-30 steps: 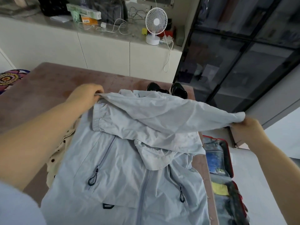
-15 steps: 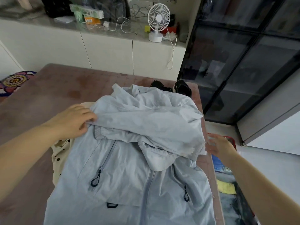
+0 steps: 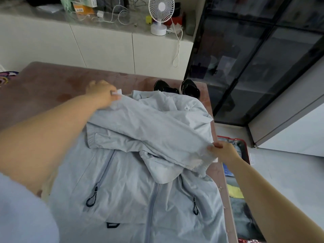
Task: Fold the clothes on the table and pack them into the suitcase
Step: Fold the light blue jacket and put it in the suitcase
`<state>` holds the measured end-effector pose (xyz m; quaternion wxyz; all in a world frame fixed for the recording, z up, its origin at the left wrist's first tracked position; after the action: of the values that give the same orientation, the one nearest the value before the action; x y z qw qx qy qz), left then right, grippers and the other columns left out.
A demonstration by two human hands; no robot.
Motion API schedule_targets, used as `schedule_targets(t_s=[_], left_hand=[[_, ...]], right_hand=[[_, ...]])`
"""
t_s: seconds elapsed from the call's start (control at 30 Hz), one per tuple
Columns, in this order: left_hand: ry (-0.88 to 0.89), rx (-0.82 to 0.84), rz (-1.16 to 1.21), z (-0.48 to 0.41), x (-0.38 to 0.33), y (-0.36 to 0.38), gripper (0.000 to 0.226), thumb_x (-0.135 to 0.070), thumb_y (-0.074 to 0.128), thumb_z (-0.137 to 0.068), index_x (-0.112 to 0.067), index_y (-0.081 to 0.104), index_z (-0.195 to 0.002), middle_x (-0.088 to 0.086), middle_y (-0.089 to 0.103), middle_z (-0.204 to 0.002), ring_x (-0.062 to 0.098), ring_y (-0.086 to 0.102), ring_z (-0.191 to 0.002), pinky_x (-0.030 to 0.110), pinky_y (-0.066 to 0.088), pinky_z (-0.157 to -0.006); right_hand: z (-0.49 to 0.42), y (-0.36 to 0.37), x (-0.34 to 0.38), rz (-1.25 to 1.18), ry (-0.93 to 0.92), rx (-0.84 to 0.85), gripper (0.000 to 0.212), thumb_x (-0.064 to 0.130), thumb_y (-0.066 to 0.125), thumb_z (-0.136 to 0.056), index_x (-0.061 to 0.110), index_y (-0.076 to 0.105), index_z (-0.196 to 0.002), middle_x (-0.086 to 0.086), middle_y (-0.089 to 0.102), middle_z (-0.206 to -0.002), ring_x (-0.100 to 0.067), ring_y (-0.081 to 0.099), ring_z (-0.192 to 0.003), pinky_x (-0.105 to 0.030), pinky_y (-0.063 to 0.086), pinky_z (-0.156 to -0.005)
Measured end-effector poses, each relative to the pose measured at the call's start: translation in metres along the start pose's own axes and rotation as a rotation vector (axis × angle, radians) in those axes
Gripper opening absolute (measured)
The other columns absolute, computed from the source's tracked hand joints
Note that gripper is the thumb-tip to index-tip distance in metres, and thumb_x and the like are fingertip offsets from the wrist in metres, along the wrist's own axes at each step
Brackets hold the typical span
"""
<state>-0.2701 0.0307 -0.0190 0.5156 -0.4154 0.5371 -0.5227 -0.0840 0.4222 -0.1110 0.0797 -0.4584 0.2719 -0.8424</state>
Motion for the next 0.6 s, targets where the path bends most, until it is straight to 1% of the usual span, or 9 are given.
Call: schedule_targets(t_s=[0.07,0.13,0.23,0.3,0.4,0.43,0.5,0.57,0.6], left_hand=[[-0.030,-0.148,0.169,-0.002,0.010,-0.020,0.027,-0.037,0.053,-0.091,-0.013,0.065,-0.094,0.019,0.061,-0.109,0.035,0.050,-0.112,0.039,0.032,-0.097],[-0.060,-0.240,0.299,0.003,0.019,-0.031,0.027,-0.031,0.057,-0.090,-0.006,0.064,-0.096,0.022,0.063,-0.105,0.037,0.054,-0.105,0.042,0.036,-0.095],[-0.109,-0.247,0.379,0.008,0.018,-0.025,0.026,-0.029,0.058,-0.090,-0.005,0.061,-0.100,0.020,0.062,-0.108,0.036,0.055,-0.102,0.039,0.040,-0.089],[-0.146,-0.247,0.479,0.006,0.011,-0.018,0.028,-0.029,0.059,-0.089,-0.007,0.057,-0.106,0.019,0.059,-0.114,0.033,0.054,-0.104,0.036,0.041,-0.086],[-0.300,-0.111,0.592,0.002,0.006,-0.005,0.063,-0.041,0.063,-0.084,-0.012,0.034,-0.132,0.016,0.045,-0.134,0.032,0.048,-0.117,0.036,0.039,-0.092],[-0.376,-0.045,0.562,0.000,0.008,0.001,0.079,-0.048,0.063,-0.081,-0.010,0.025,-0.139,0.016,0.040,-0.139,0.034,0.045,-0.121,0.038,0.038,-0.095],[-0.503,0.082,0.473,-0.002,0.012,0.011,0.098,-0.061,0.060,-0.077,-0.004,0.016,-0.143,0.018,0.033,-0.145,0.036,0.039,-0.128,0.041,0.036,-0.101],[-0.553,0.157,0.528,-0.009,0.013,0.018,0.093,-0.066,0.052,-0.079,-0.004,0.027,-0.142,0.016,0.035,-0.145,0.033,0.039,-0.128,0.038,0.034,-0.101],[-0.558,0.165,0.630,-0.011,0.010,0.019,0.083,-0.065,0.048,-0.083,-0.006,0.035,-0.139,0.013,0.039,-0.143,0.030,0.041,-0.127,0.036,0.034,-0.100]], right_hand=[[0.003,-0.013,0.015,-0.243,-0.044,0.010,0.015,0.020,0.061,-0.089,0.009,0.061,-0.079,-0.012,0.059,-0.080,-0.024,0.054,-0.076,-0.034,0.046,-0.070],[0.001,-0.019,0.029,-0.409,-0.052,0.001,0.018,0.023,0.055,-0.093,0.013,0.057,-0.079,-0.007,0.059,-0.079,-0.022,0.057,-0.073,-0.037,0.049,-0.075],[-0.008,-0.020,0.052,-0.458,-0.039,-0.157,0.016,0.027,0.049,-0.094,0.018,0.057,-0.084,0.000,0.055,-0.078,-0.015,0.051,-0.069,-0.032,0.046,-0.065],[-0.025,-0.020,0.059,-0.440,-0.023,-0.281,0.015,0.027,0.046,-0.093,0.017,0.058,-0.094,-0.002,0.055,-0.081,-0.019,0.050,-0.073,-0.033,0.047,-0.070],[-0.057,-0.016,0.052,-0.306,0.031,-0.355,0.023,0.025,0.051,-0.090,0.004,0.059,-0.099,-0.021,0.050,-0.084,-0.025,0.046,-0.081,-0.039,0.047,-0.078],[-0.065,-0.011,0.045,-0.240,0.059,-0.324,0.026,0.029,0.055,-0.089,0.005,0.057,-0.100,-0.019,0.052,-0.087,-0.028,0.050,-0.085,-0.037,0.045,-0.077],[-0.073,0.000,0.028,-0.154,0.160,-0.213,0.059,0.043,0.064,-0.082,0.004,0.046,-0.123,-0.009,0.053,-0.110,-0.034,0.055,-0.103,-0.036,0.044,-0.079],[-0.075,0.006,0.017,-0.124,0.233,-0.110,0.095,0.059,0.073,-0.067,0.001,0.038,-0.133,-0.009,0.052,-0.119,-0.036,0.055,-0.109,-0.039,0.047,-0.079],[-0.080,0.008,0.011,-0.146,0.219,-0.068,0.107,0.067,0.077,-0.052,0.000,0.044,-0.129,-0.010,0.057,-0.119,-0.036,0.058,-0.105,-0.040,0.049,-0.080]])
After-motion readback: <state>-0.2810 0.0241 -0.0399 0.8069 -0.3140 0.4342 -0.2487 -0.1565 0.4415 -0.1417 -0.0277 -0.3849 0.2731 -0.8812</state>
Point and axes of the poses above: each hand's wrist, its own z-axis away from the middle knuckle, its own y-axis out of the palm, x = y × z, the point moved 2 cm from there along -z, towards the middle knuckle
